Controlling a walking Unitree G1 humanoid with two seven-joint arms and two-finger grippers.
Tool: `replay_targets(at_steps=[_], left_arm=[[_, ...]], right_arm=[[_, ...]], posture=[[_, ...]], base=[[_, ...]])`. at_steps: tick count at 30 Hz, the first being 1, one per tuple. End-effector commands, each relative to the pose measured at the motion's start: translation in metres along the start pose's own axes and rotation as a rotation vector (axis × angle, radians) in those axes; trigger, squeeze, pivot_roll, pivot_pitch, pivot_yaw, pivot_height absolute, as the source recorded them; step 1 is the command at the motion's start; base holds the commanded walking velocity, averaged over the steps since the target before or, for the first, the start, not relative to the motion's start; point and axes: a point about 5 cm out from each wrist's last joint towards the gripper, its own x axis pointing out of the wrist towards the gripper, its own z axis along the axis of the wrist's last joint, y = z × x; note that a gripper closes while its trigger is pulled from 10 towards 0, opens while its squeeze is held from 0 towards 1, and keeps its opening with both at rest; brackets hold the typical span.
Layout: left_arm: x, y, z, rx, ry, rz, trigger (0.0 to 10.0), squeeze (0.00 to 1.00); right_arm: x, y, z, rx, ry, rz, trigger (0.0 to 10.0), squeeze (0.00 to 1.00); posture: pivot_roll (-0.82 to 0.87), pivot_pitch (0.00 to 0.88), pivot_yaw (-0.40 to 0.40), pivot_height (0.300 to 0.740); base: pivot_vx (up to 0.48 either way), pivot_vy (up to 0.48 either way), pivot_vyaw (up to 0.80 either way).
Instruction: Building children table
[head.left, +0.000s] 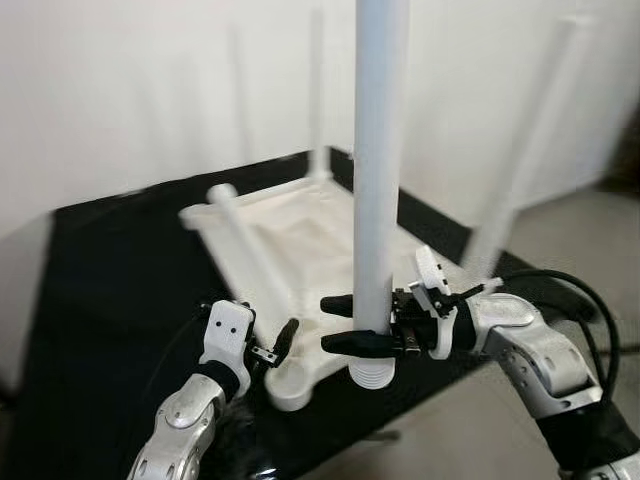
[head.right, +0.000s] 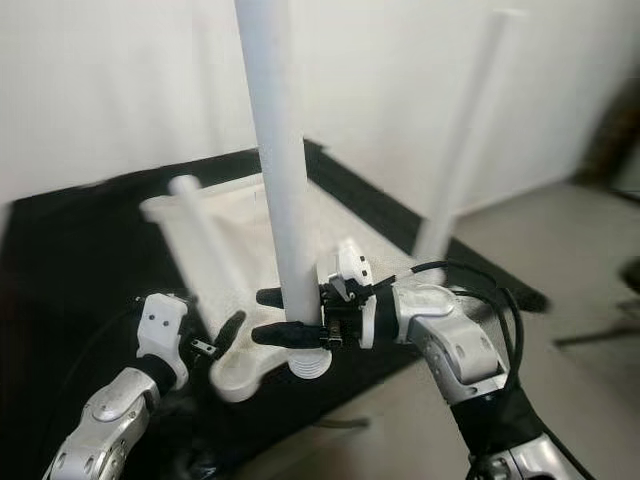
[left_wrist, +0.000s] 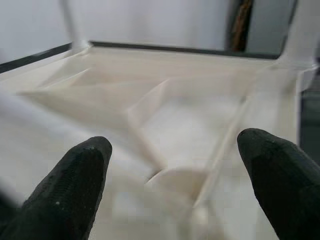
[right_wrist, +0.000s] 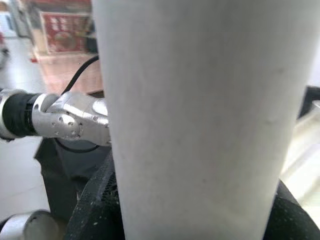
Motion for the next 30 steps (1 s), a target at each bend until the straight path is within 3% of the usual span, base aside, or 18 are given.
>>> replay_targets(at_steps=[1,5,9,22,30], left_arm=[[-0.004,0.004,-0.004,0.019,0.023,0.022,10.0,0.00],[-0.004,0.006,-0.003,0.020,0.022,0.038,10.0,0.00],[-0.005,0.017,-0.003,-0.004,0.025,0.125,10.0,0.00],[-0.008,0.035,-0.007,-0.033,0.063,0.301,10.0,0.00],[-0.007,0.038,-0.007,-0.082,0.078,0.327,10.0,0.00]], right_arm=[[0.017,0.003,-0.001,-0.033,0.001,0.036,10.0,0.00],[0.025,0.008,-0.007,-0.030,0.008,0.060,10.0,0.00],[0.035,0.009,-0.014,-0.020,0.006,0.048,10.0,0.00],[0.037,0.001,-0.013,-0.019,-0.054,-0.055,10.0,0.00],[0.039,-0.005,-0.010,-0.033,-0.075,-0.128,10.0,0.00]], posture=[[-0.05,0.000,0.044,0.740],[-0.05,0.000,0.045,0.740],[-0.04,0.000,0.047,0.740],[-0.05,0.000,0.042,0.740],[-0.05,0.000,0.051,0.740]], base=[[0.000,0.000,0.00],[0.000,0.000,0.00],[0.000,0.000,0.00],[0.000,0.000,0.00],[0.000,0.000,0.00]])
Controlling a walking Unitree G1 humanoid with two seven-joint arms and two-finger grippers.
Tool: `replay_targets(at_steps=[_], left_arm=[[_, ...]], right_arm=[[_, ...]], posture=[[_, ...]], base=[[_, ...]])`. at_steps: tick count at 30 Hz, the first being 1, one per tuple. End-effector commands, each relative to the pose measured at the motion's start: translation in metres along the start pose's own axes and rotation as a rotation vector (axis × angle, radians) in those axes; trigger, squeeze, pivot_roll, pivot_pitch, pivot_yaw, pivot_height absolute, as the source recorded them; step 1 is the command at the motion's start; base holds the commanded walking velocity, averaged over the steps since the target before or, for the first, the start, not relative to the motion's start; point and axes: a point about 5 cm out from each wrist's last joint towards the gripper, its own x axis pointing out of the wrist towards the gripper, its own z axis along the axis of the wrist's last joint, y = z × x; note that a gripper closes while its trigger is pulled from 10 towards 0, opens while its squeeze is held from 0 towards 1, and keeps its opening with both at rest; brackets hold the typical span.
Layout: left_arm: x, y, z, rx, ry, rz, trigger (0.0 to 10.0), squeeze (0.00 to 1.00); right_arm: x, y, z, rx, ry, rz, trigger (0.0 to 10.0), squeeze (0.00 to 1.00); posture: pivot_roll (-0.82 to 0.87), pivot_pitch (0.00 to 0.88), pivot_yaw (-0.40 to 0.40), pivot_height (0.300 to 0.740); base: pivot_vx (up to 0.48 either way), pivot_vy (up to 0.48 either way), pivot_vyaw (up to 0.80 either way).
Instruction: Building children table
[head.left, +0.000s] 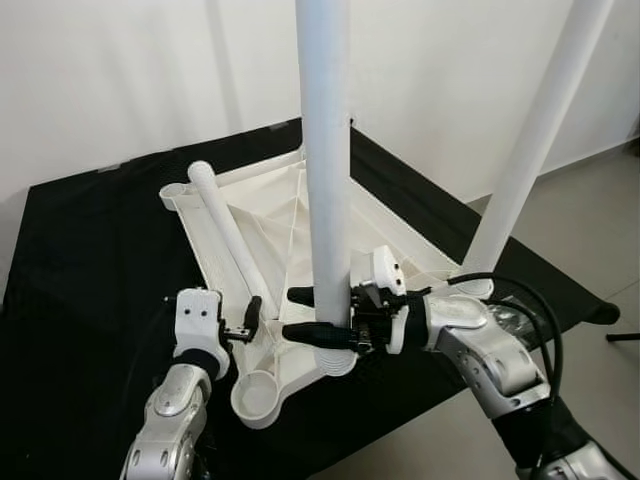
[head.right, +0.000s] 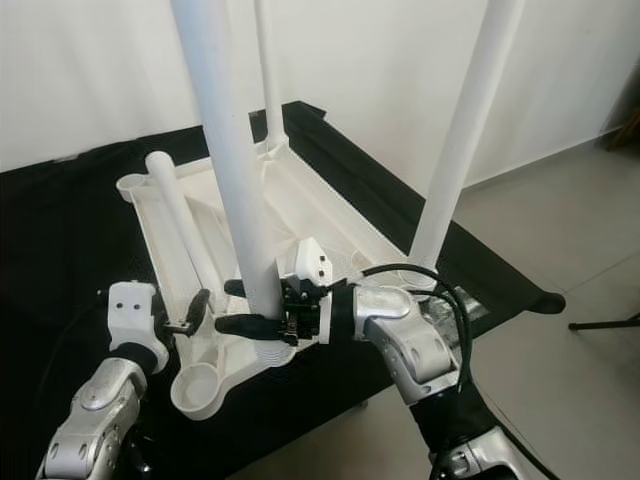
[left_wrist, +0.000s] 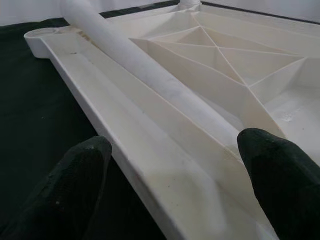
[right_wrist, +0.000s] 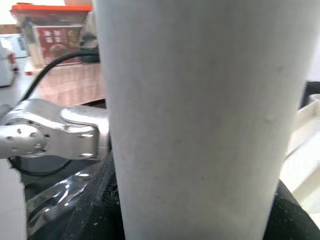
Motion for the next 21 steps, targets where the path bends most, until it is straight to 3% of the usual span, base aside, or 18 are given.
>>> replay_targets(at_steps=[1,4,21], left_arm=[[0.0024,0.0021,-0.0027,-0.021,0.029,0.011,10.0,0.00],[0.0034,0.0023,-0.0018,-0.021,0.029,0.013,10.0,0.00],[0.0069,-0.0026,0.0018,0.026,-0.001,-0.027,10.0,0.00]], right_arm=[[-0.0009,-0.0034,0.0052,-0.026,-0.026,-0.030,10.0,0.00],[-0.0012,-0.0037,0.0052,-0.026,-0.028,-0.038,10.0,0.00],[-0.0037,-0.0108,0.0035,-0.032,-0.058,-0.177,10.0,0.00]], posture=[[-0.05,0.000,0.053,0.740],[-0.05,0.000,0.053,0.740],[-0.05,0.000,0.067,0.740]], base=[[-0.480,0.000,0.00],[-0.480,0.000,0.00],[0.000,0.000,0.00]])
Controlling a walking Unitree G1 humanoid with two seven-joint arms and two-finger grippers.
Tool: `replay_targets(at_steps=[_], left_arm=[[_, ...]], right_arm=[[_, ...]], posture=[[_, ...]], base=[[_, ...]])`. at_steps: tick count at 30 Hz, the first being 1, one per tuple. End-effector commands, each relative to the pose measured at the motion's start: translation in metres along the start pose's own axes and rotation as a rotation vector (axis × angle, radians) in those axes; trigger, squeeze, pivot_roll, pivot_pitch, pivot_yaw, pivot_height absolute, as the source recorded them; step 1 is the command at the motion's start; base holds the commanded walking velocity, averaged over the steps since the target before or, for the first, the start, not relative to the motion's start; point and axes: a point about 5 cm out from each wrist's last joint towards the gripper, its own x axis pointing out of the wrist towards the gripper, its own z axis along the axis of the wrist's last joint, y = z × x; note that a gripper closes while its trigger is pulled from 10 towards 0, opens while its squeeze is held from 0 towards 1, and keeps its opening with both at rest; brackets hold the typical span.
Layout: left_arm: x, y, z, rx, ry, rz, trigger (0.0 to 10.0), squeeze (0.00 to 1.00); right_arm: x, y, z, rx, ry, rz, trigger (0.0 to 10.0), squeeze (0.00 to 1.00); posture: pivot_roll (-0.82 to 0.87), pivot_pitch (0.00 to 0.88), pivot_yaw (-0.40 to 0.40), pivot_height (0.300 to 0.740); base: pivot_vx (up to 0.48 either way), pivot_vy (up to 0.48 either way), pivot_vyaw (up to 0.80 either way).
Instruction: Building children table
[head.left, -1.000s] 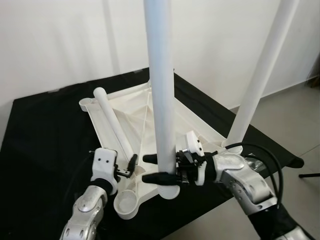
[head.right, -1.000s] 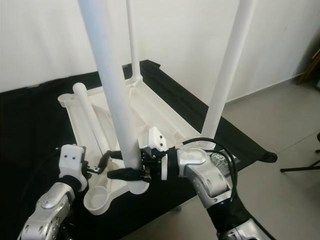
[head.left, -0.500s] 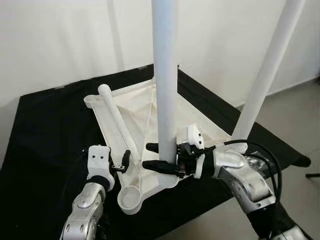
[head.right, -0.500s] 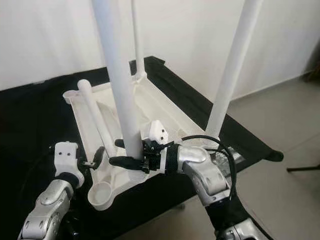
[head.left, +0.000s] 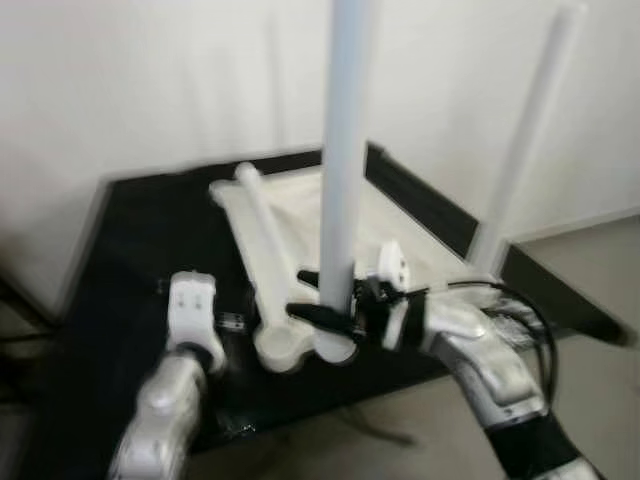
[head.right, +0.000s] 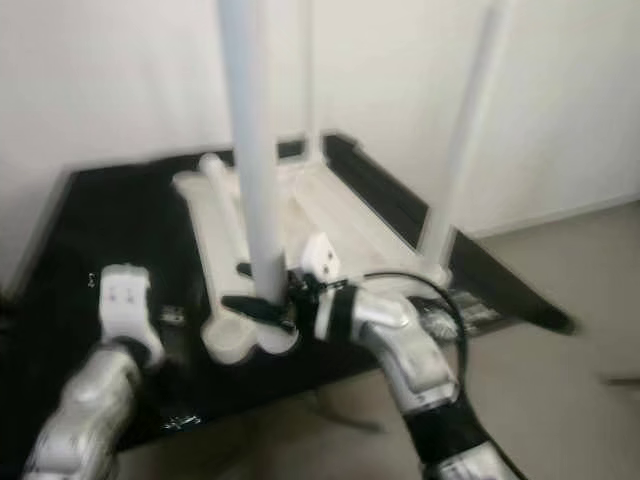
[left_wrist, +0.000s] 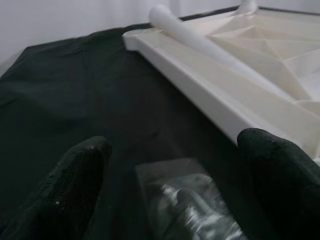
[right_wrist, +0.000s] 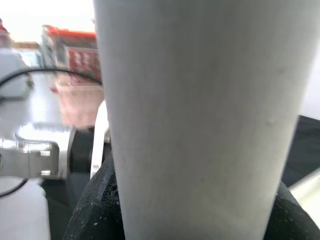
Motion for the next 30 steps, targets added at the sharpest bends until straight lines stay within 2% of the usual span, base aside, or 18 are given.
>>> replay_targets(at_steps=[1,15,16,23,30], left_arm=[[0.005,-0.001,0.005,0.024,-0.013,-0.013,10.0,0.00],[0.004,-0.004,0.005,0.014,-0.033,-0.028,10.0,0.00],[0.004,-0.004,0.005,0.010,-0.032,-0.027,10.0,0.00],[0.003,-0.006,0.004,-0.004,-0.032,-0.039,10.0,0.00],[0.000,-0.010,0.006,-0.005,-0.043,-0.082,10.0,0.00]], right_arm=[[0.002,-0.001,0.001,-0.012,-0.007,-0.014,10.0,0.00],[0.003,-0.011,0.003,-0.049,-0.009,-0.114,10.0,0.00],[0.003,-0.014,0.006,-0.070,-0.013,-0.120,10.0,0.00],[0.004,-0.015,0.011,-0.069,-0.014,-0.087,10.0,0.00],[0.006,-0.022,0.021,-0.085,-0.039,-0.118,10.0,0.00]], posture=[[-0.05,0.000,0.067,0.740],[-0.06,0.000,0.055,0.740],[-0.06,0.000,0.052,0.740],[-0.06,0.000,0.047,0.740],[-0.06,0.000,0.060,0.740]], base=[[0.000,0.000,0.00],[0.000,0.000,0.00],[0.000,0.000,0.57],[0.000,0.000,0.77],[0.000,0.000,0.77]])
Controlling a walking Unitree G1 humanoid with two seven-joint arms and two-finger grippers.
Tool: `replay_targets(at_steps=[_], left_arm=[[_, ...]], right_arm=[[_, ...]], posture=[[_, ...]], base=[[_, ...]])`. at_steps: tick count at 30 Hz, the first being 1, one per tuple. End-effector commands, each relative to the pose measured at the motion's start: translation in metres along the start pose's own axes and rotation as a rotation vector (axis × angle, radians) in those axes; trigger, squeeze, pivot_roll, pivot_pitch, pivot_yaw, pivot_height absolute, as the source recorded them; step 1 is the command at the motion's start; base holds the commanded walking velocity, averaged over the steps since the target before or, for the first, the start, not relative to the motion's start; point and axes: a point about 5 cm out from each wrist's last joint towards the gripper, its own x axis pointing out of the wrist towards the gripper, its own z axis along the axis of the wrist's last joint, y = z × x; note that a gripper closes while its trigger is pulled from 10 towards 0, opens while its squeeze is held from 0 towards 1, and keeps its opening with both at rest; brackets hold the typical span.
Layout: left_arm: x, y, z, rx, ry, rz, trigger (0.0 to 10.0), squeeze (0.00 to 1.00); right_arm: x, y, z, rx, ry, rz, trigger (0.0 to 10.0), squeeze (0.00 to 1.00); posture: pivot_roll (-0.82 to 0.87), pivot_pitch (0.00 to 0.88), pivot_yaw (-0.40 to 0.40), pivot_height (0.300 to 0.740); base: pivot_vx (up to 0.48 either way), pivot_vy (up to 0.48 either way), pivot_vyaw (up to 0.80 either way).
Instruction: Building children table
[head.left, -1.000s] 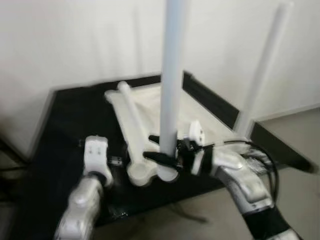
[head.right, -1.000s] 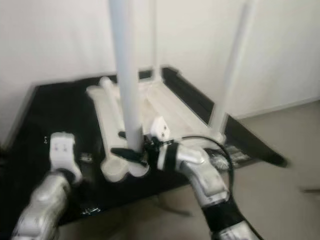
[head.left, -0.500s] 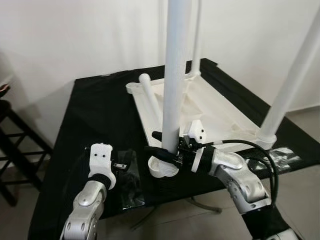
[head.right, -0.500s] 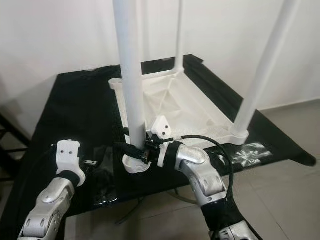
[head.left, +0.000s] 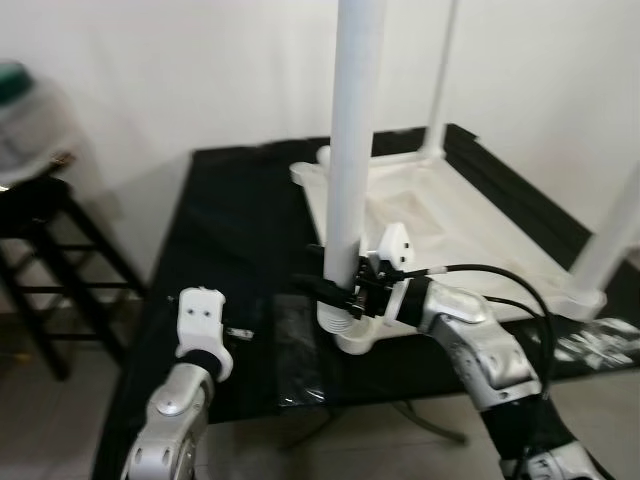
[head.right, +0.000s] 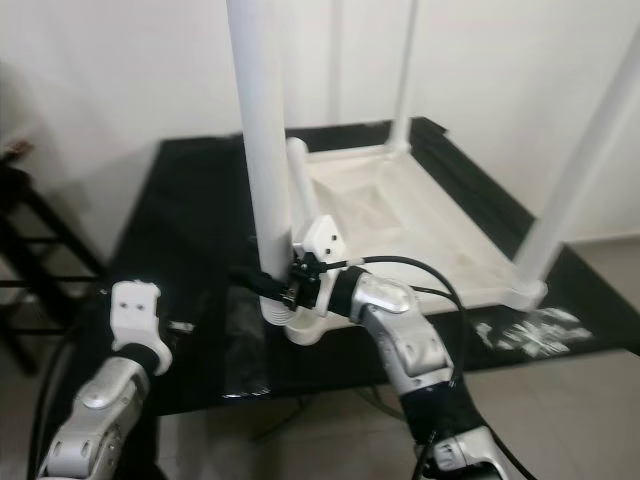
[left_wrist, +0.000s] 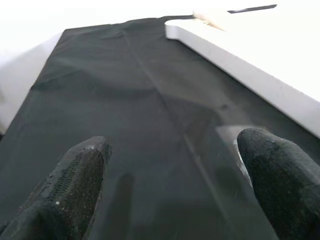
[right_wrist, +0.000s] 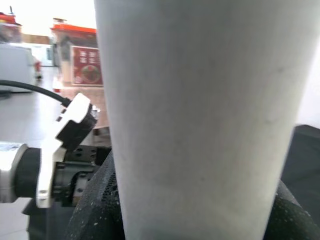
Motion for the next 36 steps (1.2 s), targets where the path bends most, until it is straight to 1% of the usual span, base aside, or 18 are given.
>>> replay_targets(at_steps=[1,7,8,12,15,18,20,21,23,24,25,26,28,30,31,32,34,36], left_arm=[[-0.002,0.002,0.001,0.001,-0.008,-0.003,10.0,0.00],[-0.006,-0.002,0.005,-0.020,-0.017,-0.067,10.0,0.00],[-0.006,-0.003,0.006,-0.028,-0.017,-0.080,10.0,0.00],[-0.007,-0.004,0.006,-0.032,-0.017,-0.087,10.0,0.00],[-0.011,-0.008,0.008,-0.028,-0.005,-0.137,10.0,0.00],[-0.013,-0.009,0.009,-0.024,-0.004,-0.148,10.0,0.00],[-0.019,-0.016,0.012,0.016,-0.006,-0.211,10.0,0.00],[-0.022,-0.019,0.014,0.031,-0.009,-0.237,10.0,0.00],[-0.032,-0.026,0.018,0.042,-0.017,-0.293,10.0,0.00],[-0.032,-0.026,0.018,0.042,-0.017,-0.293,10.0,0.00],[-0.040,-0.030,0.023,0.049,-0.026,-0.335,10.0,0.00],[-0.040,-0.030,0.023,0.049,-0.026,-0.335,10.0,0.00],[-0.046,-0.034,0.028,0.057,-0.033,-0.376,10.0,0.00],[-0.046,-0.034,0.028,0.057,-0.033,-0.376,10.0,0.00],[-0.049,-0.036,0.032,0.052,-0.037,-0.391,10.0,0.00],[-0.049,-0.036,0.032,0.052,-0.037,-0.391,10.0,0.00],[-0.060,-0.039,0.043,0.040,-0.043,-0.408,10.0,0.00],[-0.062,-0.039,0.045,0.041,-0.044,-0.410,10.0,0.00]], right_arm=[[0.004,-0.002,0.005,0.001,-0.022,0.001,10.0,0.00],[0.004,-0.019,0.025,-0.047,-0.062,-0.011,10.0,0.00],[0.005,-0.022,0.031,-0.067,-0.063,0.007,10.0,0.00],[0.006,-0.024,0.034,-0.079,-0.062,0.020,10.0,0.00],[0.012,-0.034,0.042,-0.103,-0.047,0.097,10.0,0.00],[0.013,-0.036,0.044,-0.102,-0.049,0.114,10.0,0.00],[0.013,-0.044,0.054,-0.102,-0.042,0.193,10.0,0.00],[0.012,-0.047,0.059,-0.106,-0.039,0.225,10.0,0.00],[0.009,-0.050,0.073,-0.106,-0.019,0.334,10.0,0.00],[0.009,-0.050,0.073,-0.106,-0.019,0.334,10.0,0.00],[0.007,-0.053,0.085,-0.100,-0.007,0.422,10.0,0.00],[0.007,-0.053,0.085,-0.100,-0.007,0.422,10.0,0.00],[0.004,-0.055,0.093,-0.080,-0.002,0.505,10.0,0.00],[0.004,-0.055,0.093,-0.080,-0.002,0.505,10.0,0.00],[0.003,-0.058,0.096,-0.052,0.001,0.539,10.0,0.00],[0.003,-0.058,0.096,-0.052,0.001,0.539,10.0,0.00],[0.007,-0.065,0.091,0.005,0.035,0.572,10.0,0.00],[0.007,-0.066,0.090,0.002,0.045,0.573,10.0,0.00]], posture=[[-0.06,0.000,0.060,0.740],[-0.06,0.001,0.064,0.740],[-0.06,0.027,0.063,0.740],[-0.06,0.027,0.063,0.740],[-0.03,0.104,0.067,0.740],[-0.03,0.104,0.067,0.740],[0.00,0.165,0.064,0.740],[0.01,0.171,0.064,0.740],[0.02,0.213,0.061,0.740],[0.02,0.213,0.061,0.740],[0.03,0.243,0.055,0.740],[0.03,0.243,0.055,0.740],[0.03,0.268,0.049,0.740],[0.03,0.268,0.049,0.740],[0.04,0.297,0.047,0.740],[0.04,0.297,0.047,0.740],[0.05,0.346,0.051,0.740],[0.05,0.346,0.051,0.740]], base=[[0.000,0.000,0.70],[0.000,0.000,0.00],[0.000,0.000,0.00],[0.000,0.000,0.00],[0.000,0.000,0.00],[0.000,0.000,0.00],[0.000,0.000,0.00],[0.000,0.000,0.00],[0.000,0.000,0.00],[0.000,0.000,0.00],[0.000,0.000,0.00],[0.000,0.000,0.00],[0.000,0.000,0.00],[0.000,0.000,0.00],[0.000,0.000,0.00],[0.000,0.000,0.00],[0.000,0.000,0.00],[0.000,0.000,0.00]])
